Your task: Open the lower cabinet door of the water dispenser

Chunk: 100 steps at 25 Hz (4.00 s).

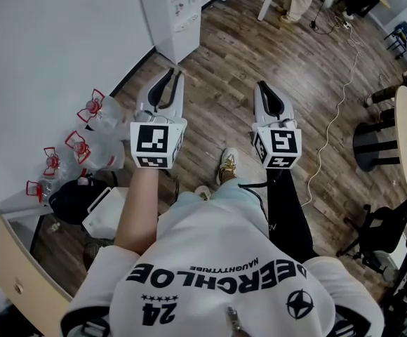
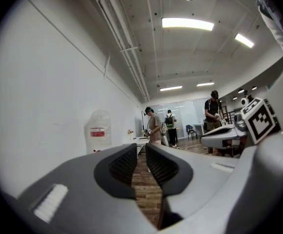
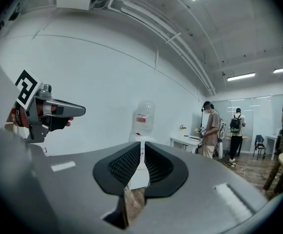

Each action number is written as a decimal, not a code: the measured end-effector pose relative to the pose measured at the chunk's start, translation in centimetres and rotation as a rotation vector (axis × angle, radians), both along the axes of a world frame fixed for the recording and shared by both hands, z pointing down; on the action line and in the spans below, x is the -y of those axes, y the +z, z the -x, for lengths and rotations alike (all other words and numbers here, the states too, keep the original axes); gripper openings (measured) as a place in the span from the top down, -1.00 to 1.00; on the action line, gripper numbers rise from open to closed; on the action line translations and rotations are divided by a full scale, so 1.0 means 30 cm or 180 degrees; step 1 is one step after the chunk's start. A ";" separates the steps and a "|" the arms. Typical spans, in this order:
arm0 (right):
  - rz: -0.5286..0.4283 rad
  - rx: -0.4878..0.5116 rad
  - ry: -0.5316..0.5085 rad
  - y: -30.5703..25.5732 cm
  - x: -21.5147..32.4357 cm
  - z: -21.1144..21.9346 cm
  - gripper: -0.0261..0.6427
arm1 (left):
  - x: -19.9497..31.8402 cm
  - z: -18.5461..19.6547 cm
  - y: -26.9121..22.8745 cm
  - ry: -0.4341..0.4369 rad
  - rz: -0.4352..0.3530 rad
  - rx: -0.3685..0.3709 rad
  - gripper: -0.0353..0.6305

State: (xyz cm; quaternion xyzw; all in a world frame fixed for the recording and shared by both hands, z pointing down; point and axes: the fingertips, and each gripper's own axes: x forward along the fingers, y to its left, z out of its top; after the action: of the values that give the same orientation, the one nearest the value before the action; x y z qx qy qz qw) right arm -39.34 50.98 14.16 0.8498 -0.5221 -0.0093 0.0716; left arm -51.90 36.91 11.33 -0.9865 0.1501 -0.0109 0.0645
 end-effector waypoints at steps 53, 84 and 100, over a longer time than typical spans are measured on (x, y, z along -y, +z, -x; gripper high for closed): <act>-0.0110 0.0053 -0.0441 0.008 0.478 -0.997 0.73 | 0.425 -0.981 0.054 -0.0207 0.0027 0.0273 0.71; -0.0054 -0.0078 -0.0620 0.023 0.691 -1.096 0.74 | 0.598 -1.066 0.011 -0.0292 -0.0094 -0.0029 0.71; -0.0213 -0.0018 -0.0718 0.046 1.130 -1.358 0.74 | 0.972 -1.396 0.042 -0.0128 -0.0224 0.0076 0.71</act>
State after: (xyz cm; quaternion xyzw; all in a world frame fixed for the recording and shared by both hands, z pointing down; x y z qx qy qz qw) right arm 1.39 17.08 15.53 0.7875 -0.6137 -0.0372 0.0432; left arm -10.03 7.75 12.60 -0.9802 0.1694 -0.0187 0.1008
